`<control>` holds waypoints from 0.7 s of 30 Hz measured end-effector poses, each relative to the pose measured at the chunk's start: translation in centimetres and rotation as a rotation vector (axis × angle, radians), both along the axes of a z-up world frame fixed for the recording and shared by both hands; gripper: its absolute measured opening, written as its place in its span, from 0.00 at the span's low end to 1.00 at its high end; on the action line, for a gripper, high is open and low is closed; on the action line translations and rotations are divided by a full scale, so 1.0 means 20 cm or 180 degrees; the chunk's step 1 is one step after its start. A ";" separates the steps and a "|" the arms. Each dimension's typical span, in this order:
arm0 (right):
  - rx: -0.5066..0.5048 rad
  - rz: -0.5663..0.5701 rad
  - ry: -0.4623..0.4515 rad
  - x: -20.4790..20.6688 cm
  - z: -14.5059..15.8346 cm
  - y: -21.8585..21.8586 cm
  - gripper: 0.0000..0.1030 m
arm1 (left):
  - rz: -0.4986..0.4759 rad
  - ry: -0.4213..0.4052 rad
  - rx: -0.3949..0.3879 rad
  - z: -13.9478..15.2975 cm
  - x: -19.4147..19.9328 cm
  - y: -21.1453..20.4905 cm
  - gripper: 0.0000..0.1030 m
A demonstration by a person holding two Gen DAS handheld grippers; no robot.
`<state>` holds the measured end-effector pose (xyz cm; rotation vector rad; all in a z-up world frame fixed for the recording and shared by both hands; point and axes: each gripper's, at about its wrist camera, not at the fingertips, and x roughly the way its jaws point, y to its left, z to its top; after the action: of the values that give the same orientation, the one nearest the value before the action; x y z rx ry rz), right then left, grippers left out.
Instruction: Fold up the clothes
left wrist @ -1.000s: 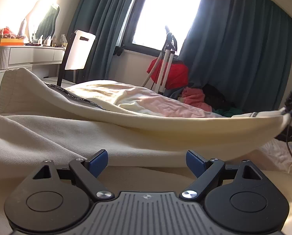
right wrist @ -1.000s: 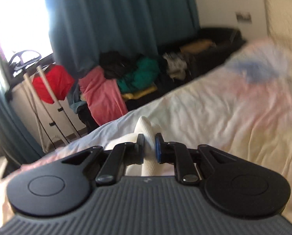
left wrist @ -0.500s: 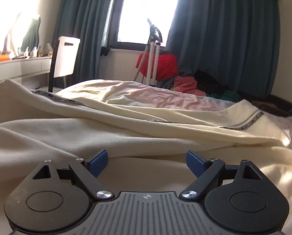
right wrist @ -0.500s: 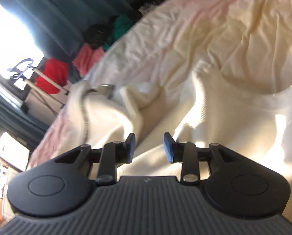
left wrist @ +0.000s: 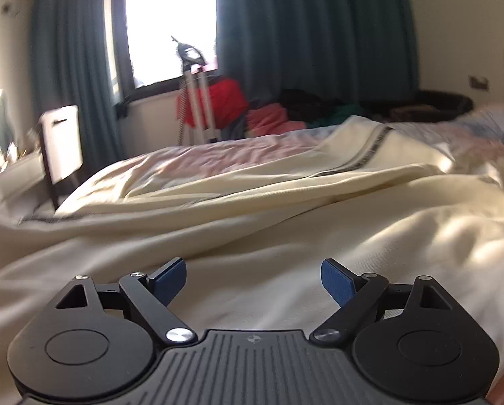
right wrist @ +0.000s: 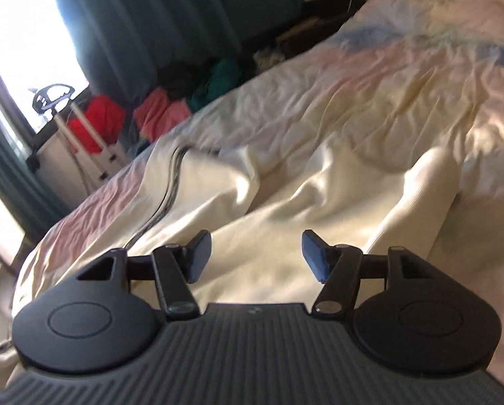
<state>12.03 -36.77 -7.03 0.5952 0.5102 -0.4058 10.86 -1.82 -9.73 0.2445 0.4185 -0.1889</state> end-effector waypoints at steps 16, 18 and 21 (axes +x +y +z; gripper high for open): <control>0.0156 -0.1092 -0.0094 -0.02 -0.23 -0.40 0.61 | -0.1613 0.0414 0.0612 0.21 1.12 -1.87 0.76; 0.0159 -0.1170 -0.0108 0.00 -0.26 -0.42 0.61 | -0.1825 0.0614 0.1002 0.13 1.19 -2.08 0.76; 0.0239 -0.1259 -0.0117 0.02 -0.30 -0.47 0.61 | -0.1846 0.1154 0.1849 -0.10 1.24 -2.25 0.69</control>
<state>12.43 -46.22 -13.10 0.7777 0.3722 -0.7513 35.60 -46.90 -11.64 0.9134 0.7538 -0.6888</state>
